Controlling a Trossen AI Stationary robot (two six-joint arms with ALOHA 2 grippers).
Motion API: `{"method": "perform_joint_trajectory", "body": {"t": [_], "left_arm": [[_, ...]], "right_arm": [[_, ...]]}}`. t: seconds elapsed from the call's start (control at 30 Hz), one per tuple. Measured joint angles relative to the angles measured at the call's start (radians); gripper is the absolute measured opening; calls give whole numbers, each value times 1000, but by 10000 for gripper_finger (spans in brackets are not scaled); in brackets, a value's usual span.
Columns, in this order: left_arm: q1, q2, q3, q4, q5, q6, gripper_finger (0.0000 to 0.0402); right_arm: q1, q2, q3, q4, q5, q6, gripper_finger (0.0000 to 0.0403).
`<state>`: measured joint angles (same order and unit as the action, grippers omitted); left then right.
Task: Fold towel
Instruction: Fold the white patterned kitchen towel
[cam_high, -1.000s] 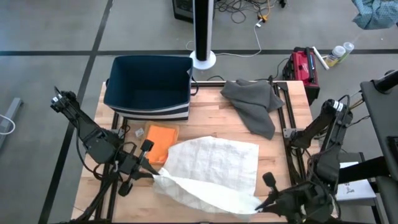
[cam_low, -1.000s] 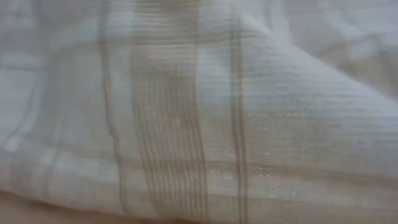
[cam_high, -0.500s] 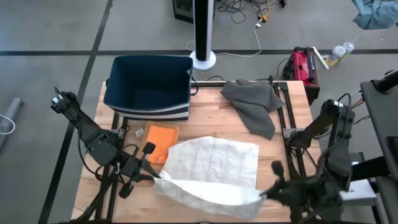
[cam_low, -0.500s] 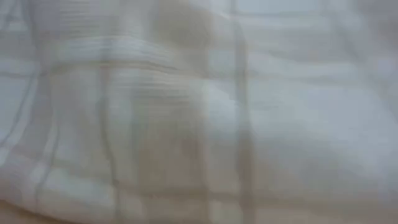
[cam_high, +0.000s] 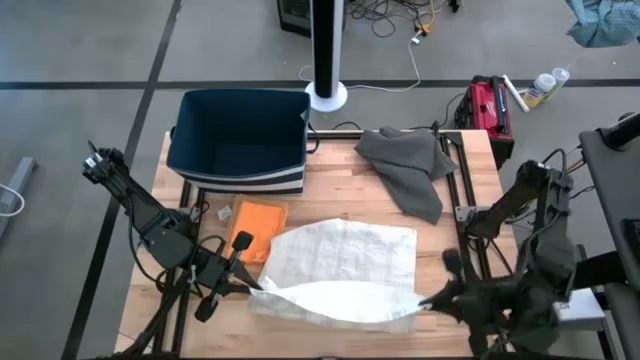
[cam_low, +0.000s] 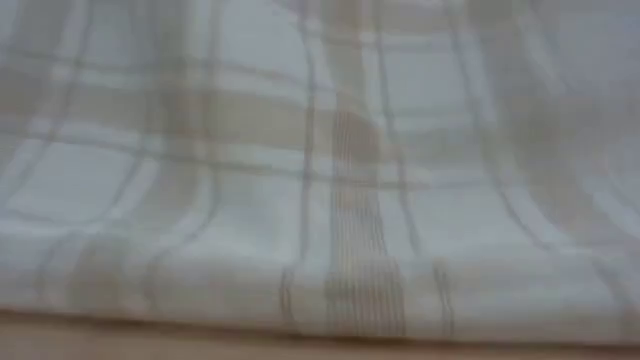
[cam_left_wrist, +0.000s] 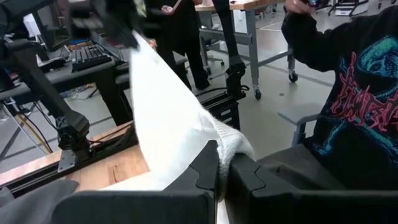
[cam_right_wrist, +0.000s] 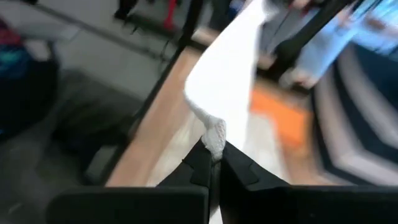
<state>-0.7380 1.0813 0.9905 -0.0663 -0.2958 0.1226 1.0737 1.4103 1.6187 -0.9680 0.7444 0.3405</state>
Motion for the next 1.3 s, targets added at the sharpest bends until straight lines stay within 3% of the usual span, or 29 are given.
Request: {"method": "perform_joint_trajectory", "body": {"t": [0.13, 0.3, 0.5, 0.63, 0.7, 0.8, 0.97, 1.1, 1.3], "left_arm": [[0, 0, 0, -1, 0, -8, 0], [0, 0, 0, -20, -15, -35, 0], [14, 0, -3, -143, -245, -109, 0], [23, -1, -4, -102, -260, -100, 0], [23, -3, -4, -53, -225, -78, 0], [23, -4, -4, 15, -90, -55, 0], [16, -2, -4, 48, 89, -54, 0], [7, 1, -4, 52, 122, -55, 0], [6, 9, -4, 43, 97, -57, 0]], "right_arm": [[2, 58, -55, 0, -128, 126, 2], [2, 158, -79, -4, -202, 191, 2], [-1, 224, -75, -136, -148, 294, 2], [-5, 196, -74, -200, -39, 330, 2], [-5, 158, -74, -182, 1, 320, 2], [2, 103, -72, -82, 8, 242, 2], [19, 42, -72, 159, -187, 7, 2], [36, 19, -72, 288, -337, -136, 2], [39, 12, -83, 241, -272, -55, 2]]}}
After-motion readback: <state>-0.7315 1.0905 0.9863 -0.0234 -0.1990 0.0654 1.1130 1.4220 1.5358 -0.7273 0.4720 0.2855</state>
